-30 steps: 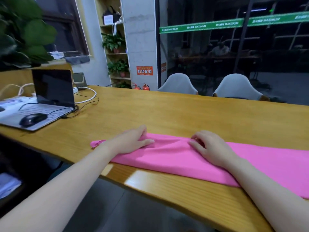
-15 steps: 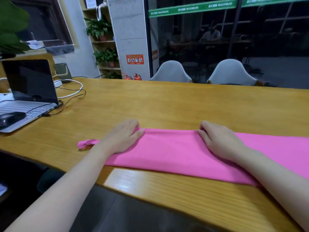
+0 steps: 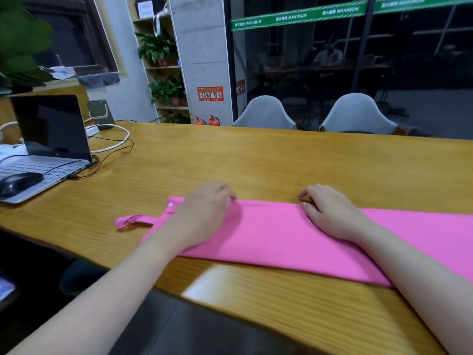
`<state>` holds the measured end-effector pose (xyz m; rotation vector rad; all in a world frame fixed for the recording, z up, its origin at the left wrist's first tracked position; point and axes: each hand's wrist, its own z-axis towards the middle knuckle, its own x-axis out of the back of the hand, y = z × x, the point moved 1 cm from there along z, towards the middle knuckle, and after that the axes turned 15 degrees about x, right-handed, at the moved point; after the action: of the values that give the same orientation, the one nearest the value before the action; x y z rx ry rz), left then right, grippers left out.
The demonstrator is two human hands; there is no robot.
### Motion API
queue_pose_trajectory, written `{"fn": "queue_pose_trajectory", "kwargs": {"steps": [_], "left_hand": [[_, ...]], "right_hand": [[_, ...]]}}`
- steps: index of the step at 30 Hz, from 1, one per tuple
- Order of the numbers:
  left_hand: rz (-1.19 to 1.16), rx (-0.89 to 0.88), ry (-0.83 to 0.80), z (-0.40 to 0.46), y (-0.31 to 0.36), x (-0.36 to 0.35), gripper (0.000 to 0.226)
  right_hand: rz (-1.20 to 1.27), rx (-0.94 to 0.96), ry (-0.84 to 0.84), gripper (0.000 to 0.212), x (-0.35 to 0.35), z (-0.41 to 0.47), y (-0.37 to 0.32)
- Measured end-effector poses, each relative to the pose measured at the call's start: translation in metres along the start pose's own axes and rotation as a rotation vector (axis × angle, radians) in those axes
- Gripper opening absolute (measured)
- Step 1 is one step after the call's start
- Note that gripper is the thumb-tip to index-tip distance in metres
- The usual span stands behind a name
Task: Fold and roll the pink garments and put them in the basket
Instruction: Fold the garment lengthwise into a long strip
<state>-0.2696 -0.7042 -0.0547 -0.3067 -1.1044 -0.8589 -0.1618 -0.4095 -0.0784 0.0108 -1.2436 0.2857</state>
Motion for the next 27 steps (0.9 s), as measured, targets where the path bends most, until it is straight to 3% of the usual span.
{"fn": "queue_pose_trajectory", "kwargs": {"steps": [3, 7, 12, 16, 23, 27], "left_hand": [[-0.079, -0.141, -0.287, -0.012, 0.082, -0.013, 0.040], [0.016, -0.027, -0.490, -0.020, 0.101, -0.028, 0.061], [0.135, 0.238, -0.510, -0.030, 0.009, -0.011, 0.070], [0.158, 0.435, -0.479, -0.038, -0.039, 0.005, 0.060], [0.248, 0.538, -0.478, -0.036, -0.032, 0.011, 0.065], [0.464, 0.591, -0.316, -0.041, 0.034, 0.024, 0.041]], "right_hand": [[0.005, 0.017, -0.011, 0.028, 0.001, 0.000, 0.002], [0.027, 0.026, -0.009, 0.029, 0.003, -0.003, 0.006], [0.030, 0.025, -0.011, 0.031, 0.003, -0.003, 0.008], [0.021, 0.028, -0.009, 0.035, 0.007, -0.004, 0.004], [-0.080, 0.135, 0.198, 0.018, 0.021, -0.017, -0.017], [-0.203, 0.336, 0.073, 0.011, 0.037, -0.040, -0.022]]}}
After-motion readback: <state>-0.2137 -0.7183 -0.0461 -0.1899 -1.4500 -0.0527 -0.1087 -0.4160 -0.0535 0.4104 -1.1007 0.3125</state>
